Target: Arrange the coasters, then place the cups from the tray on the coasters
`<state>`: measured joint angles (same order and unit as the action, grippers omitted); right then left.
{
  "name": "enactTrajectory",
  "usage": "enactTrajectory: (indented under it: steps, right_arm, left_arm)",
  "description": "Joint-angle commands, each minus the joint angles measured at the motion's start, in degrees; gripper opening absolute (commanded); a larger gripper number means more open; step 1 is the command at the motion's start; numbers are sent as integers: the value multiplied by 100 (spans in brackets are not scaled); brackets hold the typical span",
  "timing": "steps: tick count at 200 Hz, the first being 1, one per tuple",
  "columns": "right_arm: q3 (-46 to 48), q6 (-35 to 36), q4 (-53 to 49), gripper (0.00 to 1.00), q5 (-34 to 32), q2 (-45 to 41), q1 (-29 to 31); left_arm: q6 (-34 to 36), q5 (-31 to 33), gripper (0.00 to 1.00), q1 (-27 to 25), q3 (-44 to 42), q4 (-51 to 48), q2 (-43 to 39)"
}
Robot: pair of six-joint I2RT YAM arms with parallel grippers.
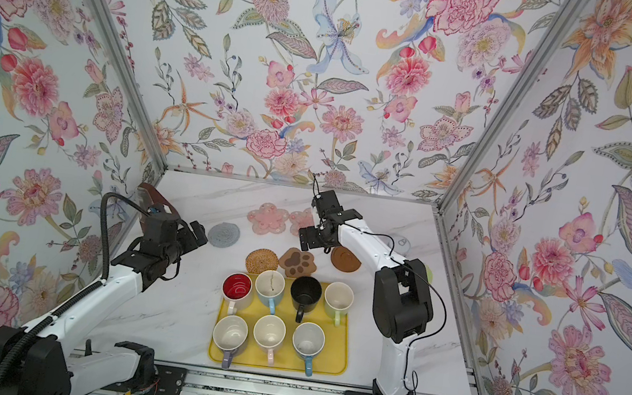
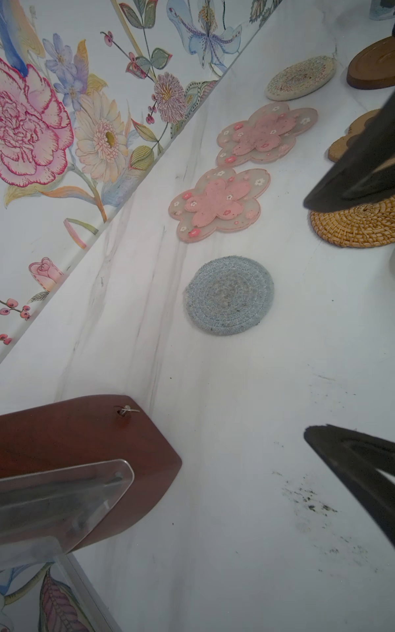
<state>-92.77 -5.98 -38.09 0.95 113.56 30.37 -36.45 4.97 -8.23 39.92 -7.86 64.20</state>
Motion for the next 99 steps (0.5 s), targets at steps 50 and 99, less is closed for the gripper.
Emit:
enactTrajectory:
  steps: [50, 99]
  right_arm:
    - [-585, 294, -419, 96, -73, 747, 288]
    - [-957, 495, -548, 96, -115, 1157, 364]
  left_arm:
    - [151, -38, 99, 216, -86, -57, -153]
    - [208, -124, 99, 278, 8, -93, -110]
